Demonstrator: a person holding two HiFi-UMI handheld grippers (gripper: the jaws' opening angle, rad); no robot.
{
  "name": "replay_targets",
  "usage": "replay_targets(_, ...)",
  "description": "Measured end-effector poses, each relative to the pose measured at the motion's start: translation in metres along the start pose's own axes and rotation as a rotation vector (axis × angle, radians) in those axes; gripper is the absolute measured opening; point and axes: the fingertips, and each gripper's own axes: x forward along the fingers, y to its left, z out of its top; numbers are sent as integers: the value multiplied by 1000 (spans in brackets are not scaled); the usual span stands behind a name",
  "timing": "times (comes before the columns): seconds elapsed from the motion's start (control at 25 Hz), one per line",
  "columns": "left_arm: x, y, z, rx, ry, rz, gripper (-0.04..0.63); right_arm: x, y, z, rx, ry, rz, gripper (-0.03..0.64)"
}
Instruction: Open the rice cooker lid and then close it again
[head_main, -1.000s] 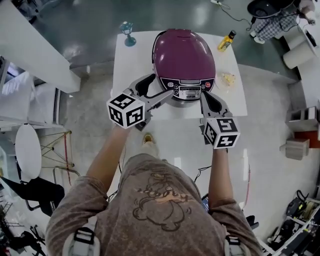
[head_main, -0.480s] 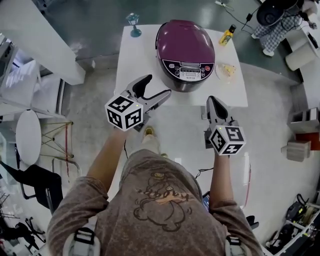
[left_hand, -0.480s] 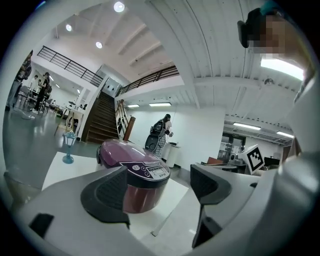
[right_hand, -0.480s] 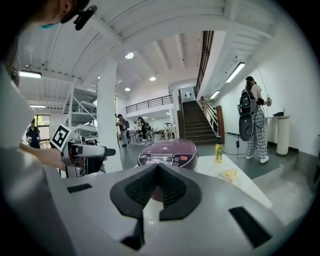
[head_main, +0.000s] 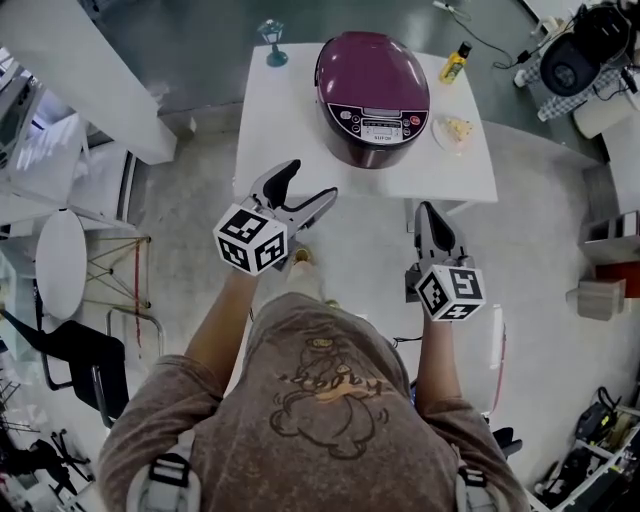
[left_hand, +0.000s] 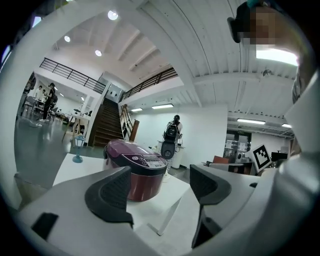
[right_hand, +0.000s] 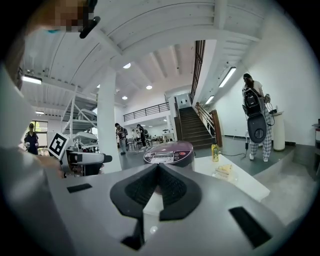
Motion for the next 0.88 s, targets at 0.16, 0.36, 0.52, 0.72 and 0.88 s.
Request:
replay_targets(0.16, -12, -3, -6, -17, -30, 32, 260, -6, 7, -8, -5, 2, 6, 3)
replay_targets(0.36, -21, -4, -12, 31, -36, 74, 169, -11, 14, -16, -1, -4, 12, 3)
replay_targets(0.52, -26, -2, -16, 57, -43, 92, 86, -12, 16, -22, -14, -9, 14, 3)
replay_targets(0.72, -32, 5, -22, 59, -35, 133, 31, -14, 15, -26, -16, -12, 7, 3)
replay_targets(0.88, -34, 10, -28, 55, -25, 167, 21, -15, 14, -28, -16, -12, 2, 2)
